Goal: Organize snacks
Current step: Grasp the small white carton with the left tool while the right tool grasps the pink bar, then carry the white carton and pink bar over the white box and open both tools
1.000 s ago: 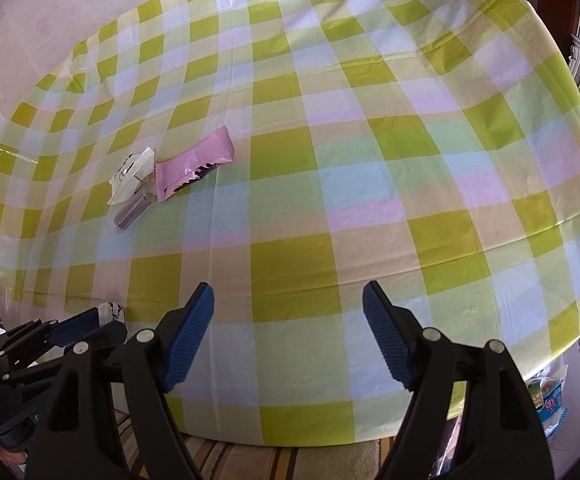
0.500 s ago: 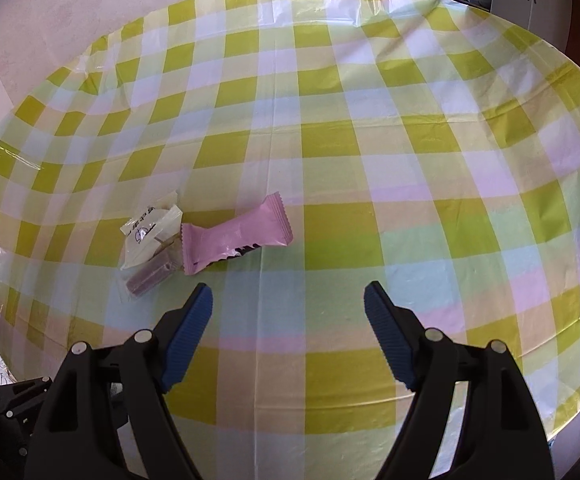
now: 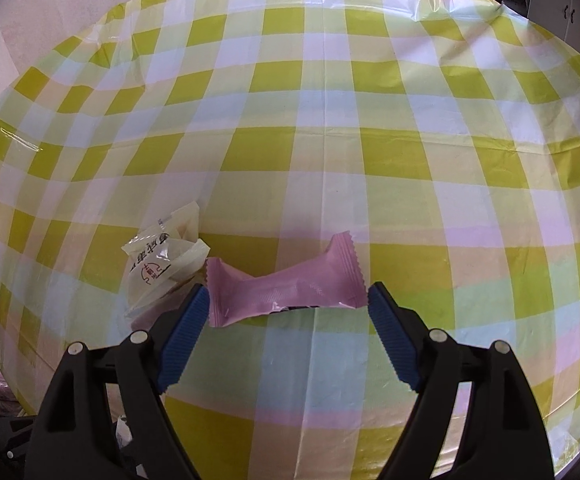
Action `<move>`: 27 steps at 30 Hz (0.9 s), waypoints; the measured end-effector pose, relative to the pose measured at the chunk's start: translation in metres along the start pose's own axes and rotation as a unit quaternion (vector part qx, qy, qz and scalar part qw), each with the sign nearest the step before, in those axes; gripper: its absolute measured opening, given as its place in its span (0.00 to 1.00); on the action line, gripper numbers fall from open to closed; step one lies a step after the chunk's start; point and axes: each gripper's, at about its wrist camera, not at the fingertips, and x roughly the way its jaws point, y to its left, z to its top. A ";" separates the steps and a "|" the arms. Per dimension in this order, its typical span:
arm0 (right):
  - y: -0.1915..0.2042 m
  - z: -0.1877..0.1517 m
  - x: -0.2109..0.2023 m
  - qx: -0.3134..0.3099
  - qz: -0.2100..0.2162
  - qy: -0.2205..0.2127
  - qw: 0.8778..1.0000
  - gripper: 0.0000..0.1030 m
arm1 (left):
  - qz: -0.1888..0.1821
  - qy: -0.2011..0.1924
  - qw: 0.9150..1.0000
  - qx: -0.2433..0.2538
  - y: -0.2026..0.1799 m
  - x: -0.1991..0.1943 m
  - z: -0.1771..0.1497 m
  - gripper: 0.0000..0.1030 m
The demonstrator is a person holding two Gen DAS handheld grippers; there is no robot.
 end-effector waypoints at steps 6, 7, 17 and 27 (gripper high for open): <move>0.001 0.001 0.010 0.003 -0.008 0.000 1.000 0.79 | -0.007 -0.002 1.000 -0.003 0.002 0.001 0.000 0.14; 0.001 0.001 0.011 0.000 -0.010 0.000 1.000 0.79 | -0.008 -0.002 1.000 -0.004 0.002 0.001 -0.001 0.14; -0.021 0.002 0.006 0.027 -0.022 -0.016 0.999 0.25 | -0.007 -0.004 1.000 -0.003 0.003 0.001 -0.001 0.14; -0.033 -0.004 -0.003 0.049 -0.010 -0.031 0.998 0.19 | -0.001 -0.006 1.000 0.001 0.001 0.001 -0.001 0.14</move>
